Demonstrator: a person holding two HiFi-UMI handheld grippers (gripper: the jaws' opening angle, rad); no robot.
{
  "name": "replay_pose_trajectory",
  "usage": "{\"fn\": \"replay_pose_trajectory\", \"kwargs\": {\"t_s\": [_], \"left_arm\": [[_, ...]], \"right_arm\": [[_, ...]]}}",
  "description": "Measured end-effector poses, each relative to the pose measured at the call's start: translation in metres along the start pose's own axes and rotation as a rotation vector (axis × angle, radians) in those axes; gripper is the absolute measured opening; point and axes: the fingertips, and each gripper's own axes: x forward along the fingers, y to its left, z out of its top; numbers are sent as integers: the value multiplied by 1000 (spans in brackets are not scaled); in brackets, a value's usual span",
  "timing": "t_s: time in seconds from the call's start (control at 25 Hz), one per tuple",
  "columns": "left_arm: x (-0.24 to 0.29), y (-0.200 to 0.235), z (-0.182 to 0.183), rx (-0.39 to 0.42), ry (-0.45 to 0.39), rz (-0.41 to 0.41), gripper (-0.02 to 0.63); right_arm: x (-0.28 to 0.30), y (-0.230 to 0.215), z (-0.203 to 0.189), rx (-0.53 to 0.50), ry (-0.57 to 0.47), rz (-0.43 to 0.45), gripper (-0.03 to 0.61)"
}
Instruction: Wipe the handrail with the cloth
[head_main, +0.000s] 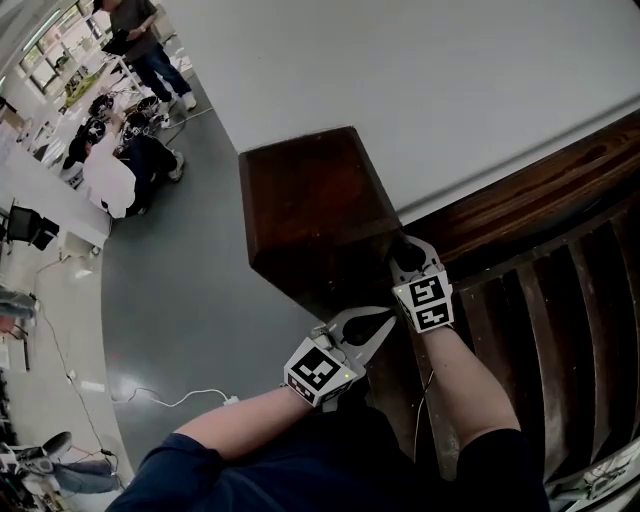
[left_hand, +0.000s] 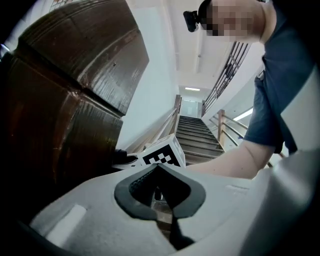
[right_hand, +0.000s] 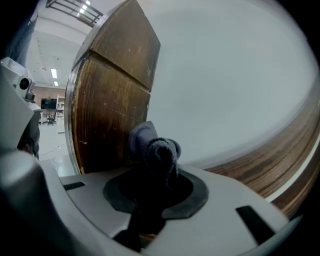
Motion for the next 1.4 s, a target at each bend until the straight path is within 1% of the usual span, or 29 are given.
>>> {"fn": "replay_pose_trajectory", "kwargs": {"t_s": [0.12, 0.28, 0.44, 0.6, 0.76, 0.96, 1.12, 1.28, 1.4], "left_arm": [[2, -8, 6, 13, -3, -14, 2], [-5, -12, 12, 30, -11, -21, 2], [-2, -18, 20, 40, -20, -35, 2], [19, -26, 30, 54, -42, -63, 2], [50, -37, 40, 49, -58, -101, 2], [110, -49, 77, 74, -125, -151, 2], [154, -60, 107, 101, -159, -190, 2], [189, -71, 131, 136, -185, -229, 2], [208, -79, 145, 147, -200, -253, 2]], "right_arm": [[-6, -1, 4, 0, -1, 3, 94], [-14, -1, 10, -12, -12, -19, 94], [-26, -19, 22, -15, -21, -54, 94], [-46, -68, 35, -34, -38, -128, 95], [-72, -118, 53, -61, -48, -187, 94], [-103, -177, 72, -89, -65, -243, 94], [-129, -220, 83, -118, -60, -291, 94], [-148, -259, 93, -147, -62, -332, 95], [-160, -282, 102, -168, -60, -365, 95]]}}
